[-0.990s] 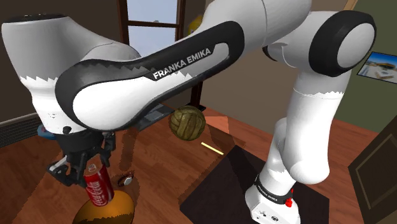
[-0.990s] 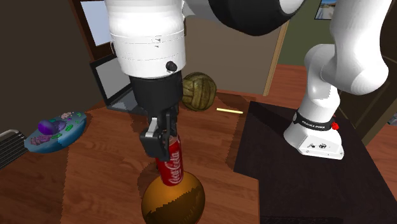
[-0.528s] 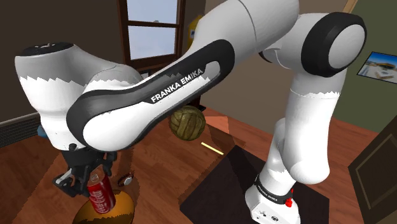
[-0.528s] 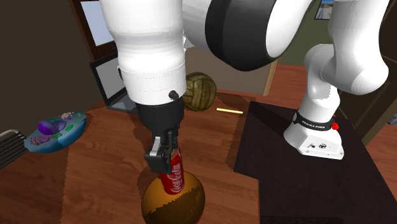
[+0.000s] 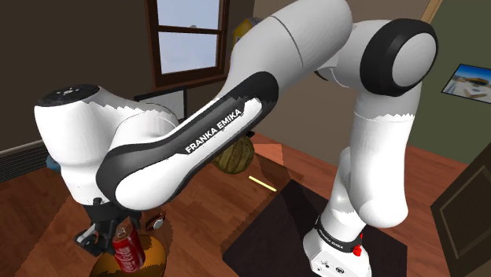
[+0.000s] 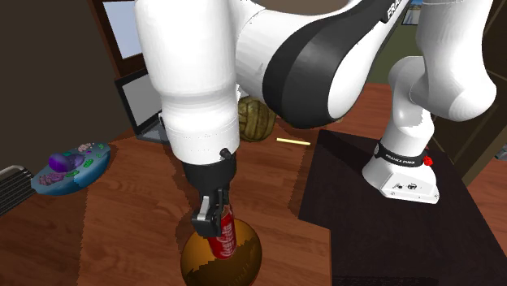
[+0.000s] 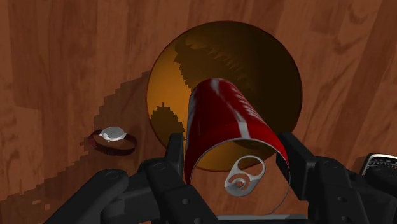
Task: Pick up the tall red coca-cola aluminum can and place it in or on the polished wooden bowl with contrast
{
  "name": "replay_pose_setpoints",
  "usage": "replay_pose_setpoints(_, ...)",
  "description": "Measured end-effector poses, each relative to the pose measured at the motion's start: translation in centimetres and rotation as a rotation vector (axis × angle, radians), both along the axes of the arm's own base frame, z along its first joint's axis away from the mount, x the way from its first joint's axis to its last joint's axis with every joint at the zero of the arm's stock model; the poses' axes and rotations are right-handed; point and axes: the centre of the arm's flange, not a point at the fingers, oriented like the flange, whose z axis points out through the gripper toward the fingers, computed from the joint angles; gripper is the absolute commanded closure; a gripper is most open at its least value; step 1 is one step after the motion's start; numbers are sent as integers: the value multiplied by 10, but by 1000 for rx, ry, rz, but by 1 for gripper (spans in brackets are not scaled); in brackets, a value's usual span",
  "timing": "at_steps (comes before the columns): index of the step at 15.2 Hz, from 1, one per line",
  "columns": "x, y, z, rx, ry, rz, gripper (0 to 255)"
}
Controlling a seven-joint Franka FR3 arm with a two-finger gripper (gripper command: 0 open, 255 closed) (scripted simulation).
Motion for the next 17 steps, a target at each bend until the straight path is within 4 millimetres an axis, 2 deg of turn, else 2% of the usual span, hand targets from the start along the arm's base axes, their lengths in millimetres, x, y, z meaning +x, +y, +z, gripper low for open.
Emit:
replay_pose_setpoints(2, 0, 0, -8, 0, 0, 0, 255)
replay_pose_setpoints(8, 0, 0, -11, 0, 0, 0, 255)
replay_pose_setpoints(9, 0, 0, -11, 0, 0, 0, 0)
replay_pose_setpoints(15, 0, 0, -10, 1, -1, 0, 0)
replay_pose_setpoints(17, 0, 0, 6, 1, -1, 0, 0)
